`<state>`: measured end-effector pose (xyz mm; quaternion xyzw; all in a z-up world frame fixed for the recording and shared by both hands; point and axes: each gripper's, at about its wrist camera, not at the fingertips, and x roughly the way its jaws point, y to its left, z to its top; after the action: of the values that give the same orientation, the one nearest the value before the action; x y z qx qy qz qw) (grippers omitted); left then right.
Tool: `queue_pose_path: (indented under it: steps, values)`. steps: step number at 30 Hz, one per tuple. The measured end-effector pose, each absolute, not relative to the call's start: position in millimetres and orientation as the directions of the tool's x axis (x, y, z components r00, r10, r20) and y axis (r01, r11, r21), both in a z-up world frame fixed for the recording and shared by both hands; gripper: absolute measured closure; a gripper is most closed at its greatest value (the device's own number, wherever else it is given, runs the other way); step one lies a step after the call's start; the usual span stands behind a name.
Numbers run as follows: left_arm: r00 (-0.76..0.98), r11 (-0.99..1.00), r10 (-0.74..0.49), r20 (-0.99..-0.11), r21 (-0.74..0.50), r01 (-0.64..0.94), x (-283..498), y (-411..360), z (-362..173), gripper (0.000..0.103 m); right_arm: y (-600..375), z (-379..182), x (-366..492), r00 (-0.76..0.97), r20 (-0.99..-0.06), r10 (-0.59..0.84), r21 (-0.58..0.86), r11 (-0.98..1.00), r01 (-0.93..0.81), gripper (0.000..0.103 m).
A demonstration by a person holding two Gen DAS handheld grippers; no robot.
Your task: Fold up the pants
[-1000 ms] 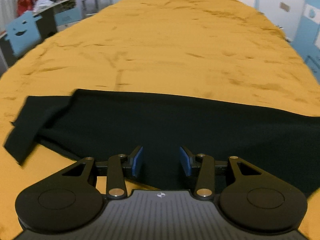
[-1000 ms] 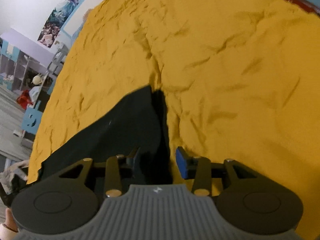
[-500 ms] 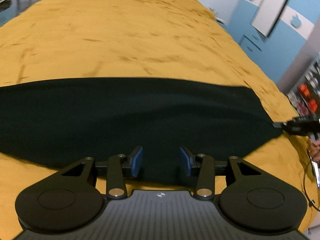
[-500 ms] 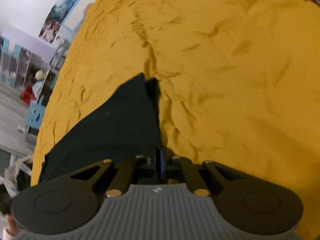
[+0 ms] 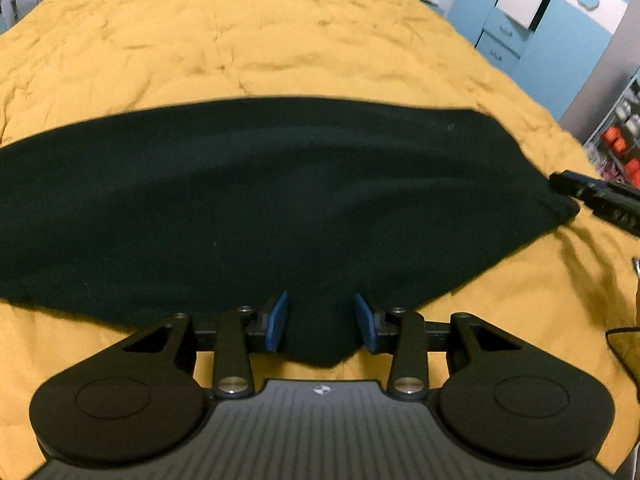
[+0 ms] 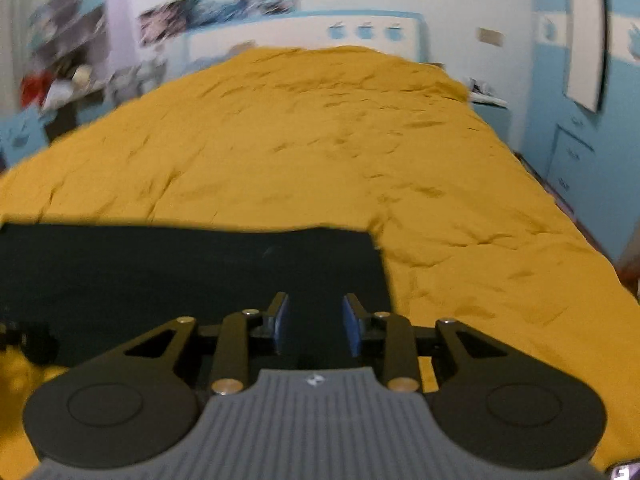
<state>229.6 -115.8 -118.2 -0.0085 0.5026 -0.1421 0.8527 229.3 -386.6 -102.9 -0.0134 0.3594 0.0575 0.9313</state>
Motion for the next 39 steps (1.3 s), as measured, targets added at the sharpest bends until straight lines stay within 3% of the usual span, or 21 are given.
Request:
queue_pose_path:
  steps: [2, 12, 20, 24, 31, 36, 39]
  values:
    - [0.446, 0.962, -0.240, -0.862, -0.148, 0.231, 227, -118, -121, 0.064, -384, -121, 228, 0.691, -0.717, 0.092, 0.017, 0.993, -0.115, 0.077]
    - [0.422, 0.959, -0.230, -0.877, -0.129, 0.253, 214, -122, -123, 0.064, -379, -147, 216, 0.647, -0.761, 0.051, -0.038, 0.992, -0.124, 0.077]
    - [0.549, 0.967, -0.236, -0.802, -0.139, 0.213, 200, -57, -74, 0.056, -364, -103, 222, 0.720, -0.689, 0.086, -0.002, 0.993, -0.120, 0.077]
    - [0.631, 0.987, -0.157, -0.760, -0.127, 0.094, 201, 20, -46, 0.053, -338, -90, 227, 0.740, -0.663, 0.109, -0.011, 0.988, -0.156, 0.073]
    - [0.692, 0.963, 0.085, -0.717, -0.120, -0.243, 195, 191, -32, 0.053, -305, -104, 240, 0.671, -0.737, 0.077, -0.036, 0.988, -0.153, 0.073]
    - [0.553, 0.936, 0.306, -0.775, 0.140, -0.323, 211, 256, -70, 0.046, -291, -116, 244, 0.622, -0.782, 0.040, -0.053, 0.990, -0.130, 0.073]
    - [0.535, 0.936, 0.335, -0.775, 0.210, -0.282, 225, 263, -88, 0.042, -289, -122, 247, 0.609, -0.793, 0.015, -0.075, 0.990, -0.121, 0.073]
